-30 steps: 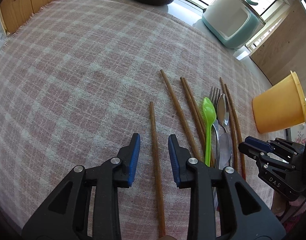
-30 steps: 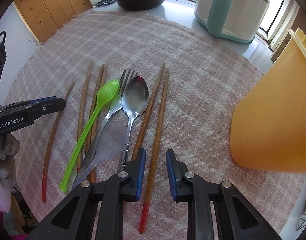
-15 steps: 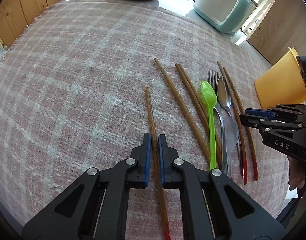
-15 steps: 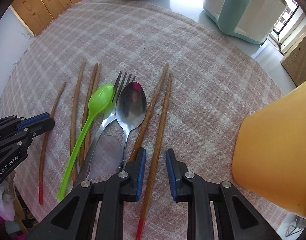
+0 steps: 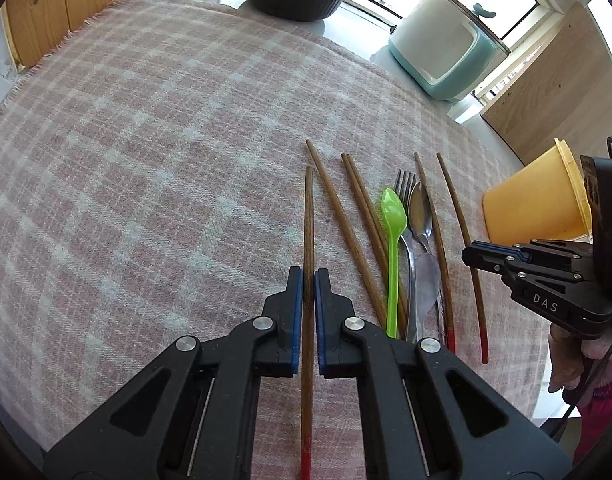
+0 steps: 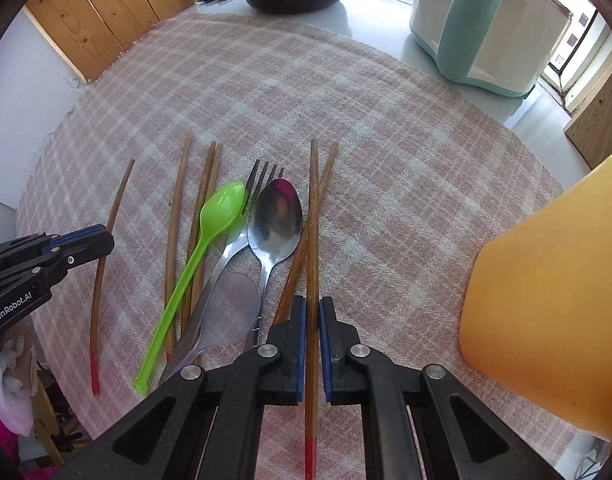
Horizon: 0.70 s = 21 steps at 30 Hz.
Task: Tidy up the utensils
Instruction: 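Lift both held chopsticks and carry them over the yellow container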
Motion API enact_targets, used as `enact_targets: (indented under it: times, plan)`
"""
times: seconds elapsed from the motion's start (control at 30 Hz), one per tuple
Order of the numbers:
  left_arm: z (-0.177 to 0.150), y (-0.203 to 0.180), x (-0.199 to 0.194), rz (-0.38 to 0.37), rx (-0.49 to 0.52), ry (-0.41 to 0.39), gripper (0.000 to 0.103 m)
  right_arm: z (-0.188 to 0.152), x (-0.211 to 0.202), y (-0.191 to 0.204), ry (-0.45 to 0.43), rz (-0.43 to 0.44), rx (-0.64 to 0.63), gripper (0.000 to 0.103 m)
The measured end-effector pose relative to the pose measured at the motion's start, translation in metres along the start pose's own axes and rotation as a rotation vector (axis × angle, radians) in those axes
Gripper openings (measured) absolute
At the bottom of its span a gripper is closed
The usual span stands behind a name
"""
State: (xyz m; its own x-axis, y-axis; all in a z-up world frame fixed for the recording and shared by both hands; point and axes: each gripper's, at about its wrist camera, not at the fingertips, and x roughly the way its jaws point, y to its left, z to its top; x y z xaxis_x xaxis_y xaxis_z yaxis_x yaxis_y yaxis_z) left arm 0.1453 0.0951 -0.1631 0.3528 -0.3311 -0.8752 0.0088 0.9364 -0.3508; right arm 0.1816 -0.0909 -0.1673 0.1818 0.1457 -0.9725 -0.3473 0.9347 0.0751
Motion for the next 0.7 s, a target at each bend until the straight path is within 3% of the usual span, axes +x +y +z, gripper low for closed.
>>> enact_targets:
  times: [0.7]
  plan:
    - [0.014, -0.082, -0.074, -0.043, 0.088, -0.180, 0.003, -0.021, -0.109, -0.009, -0.195, 0.041, -0.083, 0.004]
